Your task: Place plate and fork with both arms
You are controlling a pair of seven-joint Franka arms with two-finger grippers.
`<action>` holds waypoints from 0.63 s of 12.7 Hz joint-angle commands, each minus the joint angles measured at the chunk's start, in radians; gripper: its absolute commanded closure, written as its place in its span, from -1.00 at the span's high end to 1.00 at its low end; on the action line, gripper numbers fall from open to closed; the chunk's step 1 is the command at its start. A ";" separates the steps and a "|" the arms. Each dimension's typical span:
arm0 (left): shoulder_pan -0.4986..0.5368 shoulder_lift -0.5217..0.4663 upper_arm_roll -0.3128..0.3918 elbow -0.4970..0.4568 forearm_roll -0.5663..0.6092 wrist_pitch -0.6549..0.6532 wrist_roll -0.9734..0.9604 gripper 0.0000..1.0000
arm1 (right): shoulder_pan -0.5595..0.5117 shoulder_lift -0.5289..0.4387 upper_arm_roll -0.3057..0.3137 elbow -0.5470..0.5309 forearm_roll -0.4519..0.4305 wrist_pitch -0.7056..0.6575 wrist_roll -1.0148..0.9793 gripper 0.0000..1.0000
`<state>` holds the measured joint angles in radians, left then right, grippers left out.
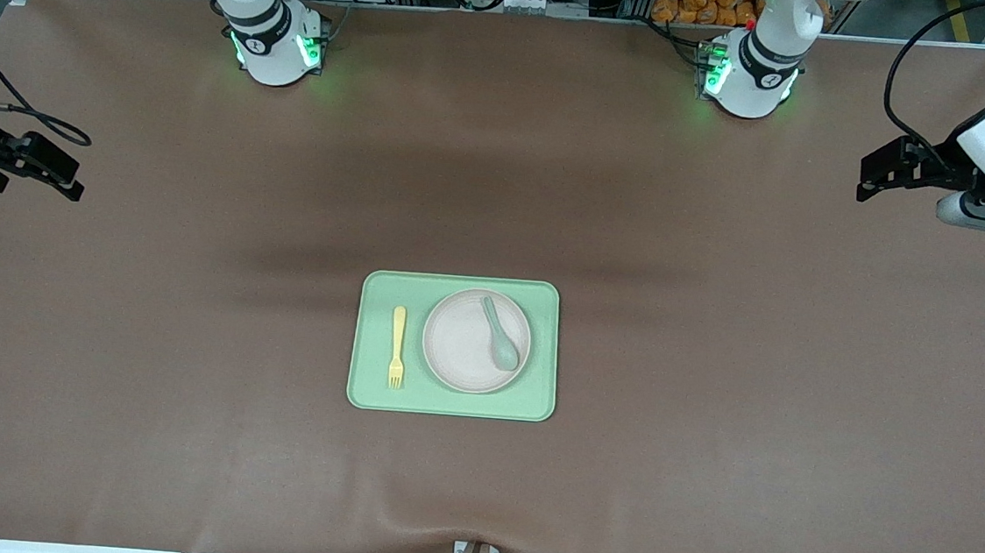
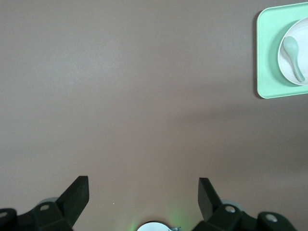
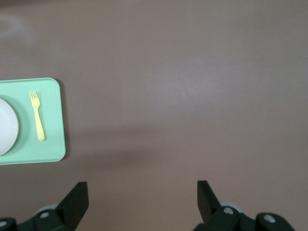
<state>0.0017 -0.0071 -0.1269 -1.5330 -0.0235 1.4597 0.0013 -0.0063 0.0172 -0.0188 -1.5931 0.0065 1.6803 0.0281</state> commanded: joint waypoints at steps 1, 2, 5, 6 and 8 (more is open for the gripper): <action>-0.026 -0.014 0.027 -0.010 -0.013 -0.007 -0.053 1.00 | -0.006 0.050 0.005 0.091 0.009 -0.028 0.007 1.00; -0.026 -0.014 0.030 -0.010 -0.013 -0.007 -0.056 1.00 | -0.003 0.058 0.006 0.111 0.003 -0.033 0.007 1.00; -0.025 -0.014 0.030 -0.010 -0.012 -0.005 -0.057 1.00 | 0.000 0.053 0.006 0.114 0.001 -0.047 0.004 1.00; -0.025 -0.014 0.030 -0.010 -0.013 -0.005 -0.057 1.00 | -0.001 0.053 0.006 0.116 0.000 -0.054 -0.003 1.00; -0.025 -0.014 0.030 -0.010 -0.012 -0.004 -0.053 1.00 | -0.001 0.052 0.006 0.116 -0.013 -0.056 -0.004 1.00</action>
<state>-0.0110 -0.0072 -0.1088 -1.5338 -0.0235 1.4596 -0.0413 -0.0050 0.0570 -0.0167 -1.5074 0.0048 1.6466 0.0280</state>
